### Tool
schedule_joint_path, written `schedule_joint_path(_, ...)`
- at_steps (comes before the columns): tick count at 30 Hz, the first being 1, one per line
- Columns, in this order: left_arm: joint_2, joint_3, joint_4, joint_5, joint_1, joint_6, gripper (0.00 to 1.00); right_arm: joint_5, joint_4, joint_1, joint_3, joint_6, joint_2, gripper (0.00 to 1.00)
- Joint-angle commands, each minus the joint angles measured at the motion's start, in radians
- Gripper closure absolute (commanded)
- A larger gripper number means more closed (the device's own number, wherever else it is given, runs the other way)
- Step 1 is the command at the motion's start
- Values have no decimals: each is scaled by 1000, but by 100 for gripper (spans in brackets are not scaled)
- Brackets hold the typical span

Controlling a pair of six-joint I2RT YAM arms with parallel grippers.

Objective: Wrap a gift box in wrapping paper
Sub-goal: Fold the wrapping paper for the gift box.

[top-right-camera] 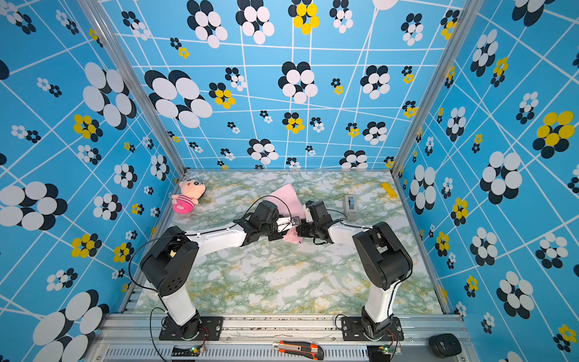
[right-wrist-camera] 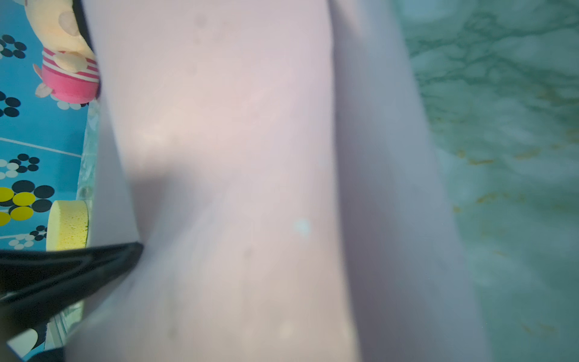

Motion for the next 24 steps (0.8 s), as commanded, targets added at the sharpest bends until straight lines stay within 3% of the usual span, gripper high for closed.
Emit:
schedule_joint_path(1, 51, -9, -113, 52, -16, -20, 62, 30, 69, 4, -14, 48, 20, 77)
schedule_joint_path(4, 51, -8, -113, 51, -16, -21, 62, 79, 79, 3, -51, 70, -8, 65)
schedule_joint_path(10, 50, -6, -115, 49, -16, -19, 62, 82, 134, -1, -144, 118, -91, 58)
schedule_joint_path(14, 49, -9, -115, 48, -16, -19, 62, 39, 265, -2, -222, 194, -132, 53)
schedule_joint_path(16, 48, -10, -113, 47, -16, -19, 62, 50, 265, -3, -239, 209, -155, 53)
schedule_joint_path(20, 47, -9, -112, 48, -16, -19, 62, 58, 282, -2, -280, 236, -182, 66)
schedule_joint_path(24, 48, -10, -110, 51, -16, -22, 62, 11, 380, 0, -314, 305, -177, 62)
